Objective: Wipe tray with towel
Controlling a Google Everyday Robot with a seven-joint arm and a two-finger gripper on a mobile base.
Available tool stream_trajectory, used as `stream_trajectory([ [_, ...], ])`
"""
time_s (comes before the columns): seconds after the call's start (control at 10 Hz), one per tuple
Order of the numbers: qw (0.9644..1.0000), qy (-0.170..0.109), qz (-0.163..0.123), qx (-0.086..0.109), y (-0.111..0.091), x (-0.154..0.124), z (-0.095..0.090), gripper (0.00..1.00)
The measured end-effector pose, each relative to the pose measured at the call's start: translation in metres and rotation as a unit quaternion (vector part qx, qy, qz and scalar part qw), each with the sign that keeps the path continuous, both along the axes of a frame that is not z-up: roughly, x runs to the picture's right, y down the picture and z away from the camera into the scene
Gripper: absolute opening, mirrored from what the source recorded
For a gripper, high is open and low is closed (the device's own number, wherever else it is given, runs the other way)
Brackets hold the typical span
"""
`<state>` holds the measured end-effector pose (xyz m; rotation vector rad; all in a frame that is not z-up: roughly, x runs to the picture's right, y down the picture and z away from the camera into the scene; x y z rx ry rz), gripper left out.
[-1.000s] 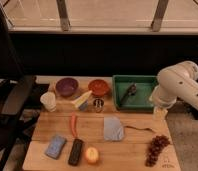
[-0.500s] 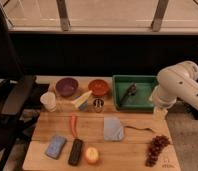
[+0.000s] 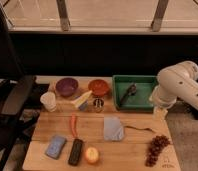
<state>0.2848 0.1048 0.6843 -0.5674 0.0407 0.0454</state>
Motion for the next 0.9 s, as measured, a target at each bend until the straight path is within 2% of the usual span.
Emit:
stream_trajectory([
  [0.5,1.0,0.0,-0.002,0.001,-0.001,0.0,0.0,0.65],
  [0.7,0.9992,-0.036,-0.014,-0.007,0.002,-0.017,0.006,0.65],
  [0.9,0.9956,-0.085,-0.023,-0.031,0.021,-0.051,0.022,0.65],
])
